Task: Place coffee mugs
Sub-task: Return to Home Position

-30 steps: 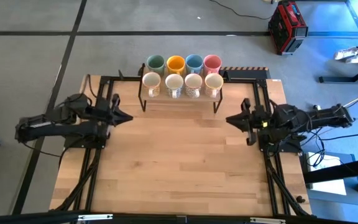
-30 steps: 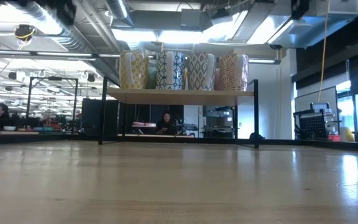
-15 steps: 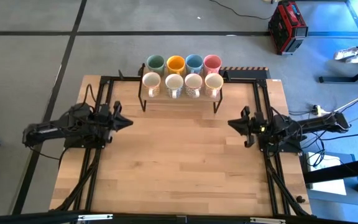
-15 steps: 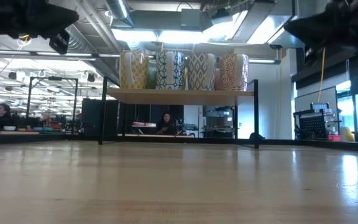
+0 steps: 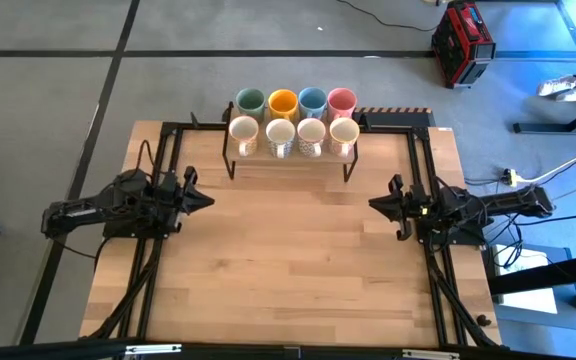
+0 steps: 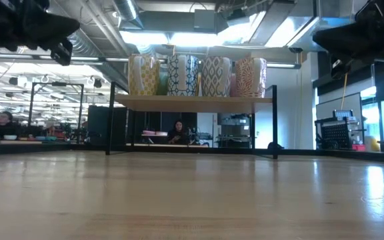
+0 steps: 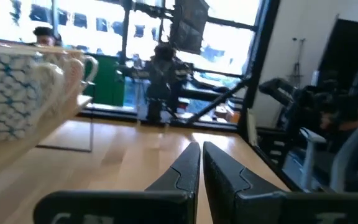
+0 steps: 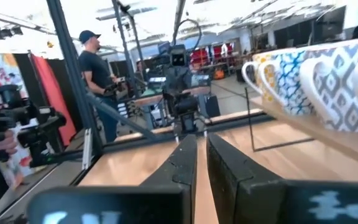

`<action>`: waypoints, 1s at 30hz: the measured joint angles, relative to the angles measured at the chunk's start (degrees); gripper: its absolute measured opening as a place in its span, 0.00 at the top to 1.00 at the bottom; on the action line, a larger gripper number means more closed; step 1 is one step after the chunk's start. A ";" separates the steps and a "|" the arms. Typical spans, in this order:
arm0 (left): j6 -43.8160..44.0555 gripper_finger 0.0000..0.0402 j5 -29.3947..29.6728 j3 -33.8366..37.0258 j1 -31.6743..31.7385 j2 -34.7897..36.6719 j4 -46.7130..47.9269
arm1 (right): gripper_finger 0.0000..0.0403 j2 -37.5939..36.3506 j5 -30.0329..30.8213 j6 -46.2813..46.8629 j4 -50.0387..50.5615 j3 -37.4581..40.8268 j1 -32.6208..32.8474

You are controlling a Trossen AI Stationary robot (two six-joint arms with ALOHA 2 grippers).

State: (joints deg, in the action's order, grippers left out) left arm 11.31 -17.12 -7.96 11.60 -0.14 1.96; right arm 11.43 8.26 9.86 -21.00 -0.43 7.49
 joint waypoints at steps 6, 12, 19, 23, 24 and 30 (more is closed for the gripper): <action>0.63 0.97 2.91 5.88 0.02 -0.01 -7.07 | 0.93 -4.69 -1.45 0.25 5.64 0.00 0.00; 0.64 0.97 3.80 7.52 0.00 0.00 -7.41 | 0.93 -9.68 -4.92 0.65 12.41 0.00 0.00; -1.26 0.97 9.10 7.53 0.02 0.00 -6.37 | 0.93 -11.36 -4.91 2.22 16.64 -0.01 0.00; -1.35 0.97 9.22 7.53 0.02 -0.02 -5.02 | 0.93 -11.30 -4.32 2.36 18.40 0.00 0.00; -1.35 0.97 9.18 7.53 0.02 -0.02 -4.81 | 0.93 -11.31 -3.87 2.34 18.38 0.00 0.00; -1.37 0.97 9.15 7.53 0.02 -0.01 -5.01 | 0.93 -11.26 -3.86 1.87 19.11 -0.02 0.00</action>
State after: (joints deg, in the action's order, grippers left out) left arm 9.93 -7.97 -0.43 11.62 -0.15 -3.05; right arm 0.16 4.40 11.73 -1.89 -0.45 7.49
